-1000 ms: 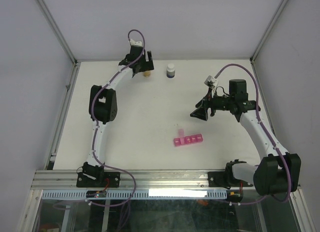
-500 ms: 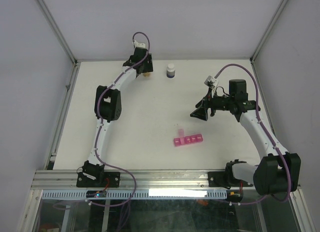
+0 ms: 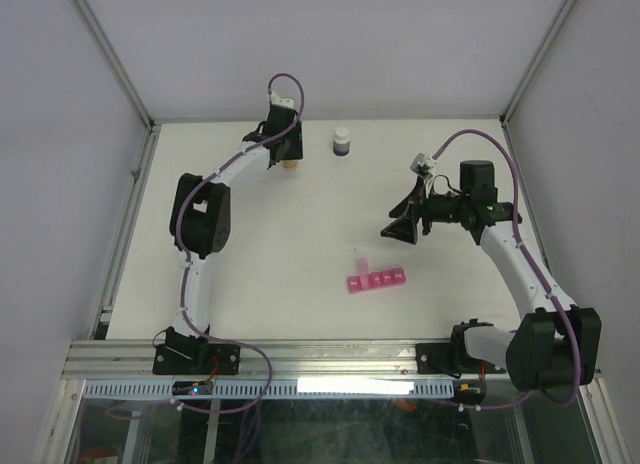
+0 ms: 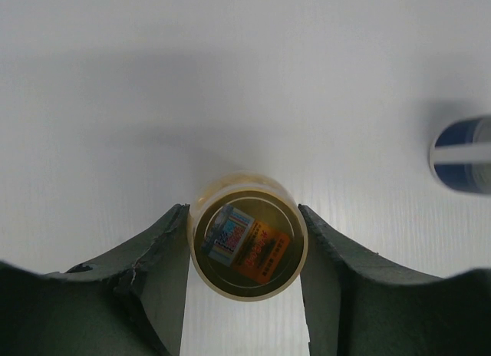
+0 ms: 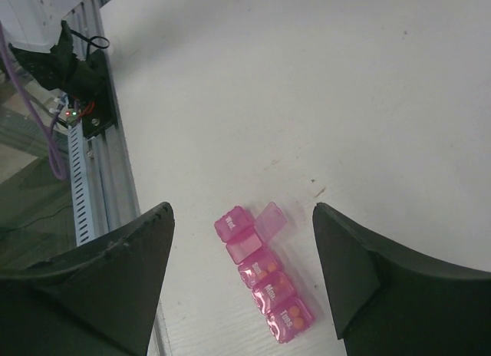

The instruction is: Sort the pills into containers

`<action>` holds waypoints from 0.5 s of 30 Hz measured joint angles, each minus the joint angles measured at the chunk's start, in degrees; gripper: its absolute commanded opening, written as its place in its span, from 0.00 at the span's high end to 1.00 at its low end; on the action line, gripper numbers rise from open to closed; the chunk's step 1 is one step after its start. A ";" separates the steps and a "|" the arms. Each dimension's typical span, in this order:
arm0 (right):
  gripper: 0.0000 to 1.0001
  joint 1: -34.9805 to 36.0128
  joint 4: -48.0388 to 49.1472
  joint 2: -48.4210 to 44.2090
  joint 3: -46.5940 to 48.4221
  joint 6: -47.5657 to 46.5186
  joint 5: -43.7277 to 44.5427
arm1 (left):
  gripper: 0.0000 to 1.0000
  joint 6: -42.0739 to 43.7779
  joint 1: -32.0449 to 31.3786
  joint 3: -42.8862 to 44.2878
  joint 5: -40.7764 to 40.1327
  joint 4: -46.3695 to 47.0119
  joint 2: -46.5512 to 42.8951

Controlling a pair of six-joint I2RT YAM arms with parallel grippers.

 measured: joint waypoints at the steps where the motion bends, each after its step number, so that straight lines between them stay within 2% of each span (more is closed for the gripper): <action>1: 0.24 -0.02 -0.02 -0.13 -0.26 -0.35 -1.07 | 0.98 0.00 -0.83 -4.87 -0.31 0.85 -3.85; 6: 0.24 -0.02 -0.04 -2.67 -2.97 -3.02 -6.78 | 1.00 -0.48 -7.89 -25.38 -0.37 5.49 -24.50; 9: 0.20 -0.04 -0.07 -3.96 -3.54 -5.66 -8.98 | 1.00 -2.14 -12.74 -35.41 3.15 9.75 -37.48; 12: 0.13 -0.02 -0.81 -4.50 -3.82 -11.17 -11.82 | 1.00 -4.59 -14.03 -45.03 9.20 16.24 -48.50; 15: 0.12 -0.02 -4.87 -4.50 -3.82 -20.24 -14.29 | 1.00 -6.73 -13.14 -54.03 14.84 20.06 -57.75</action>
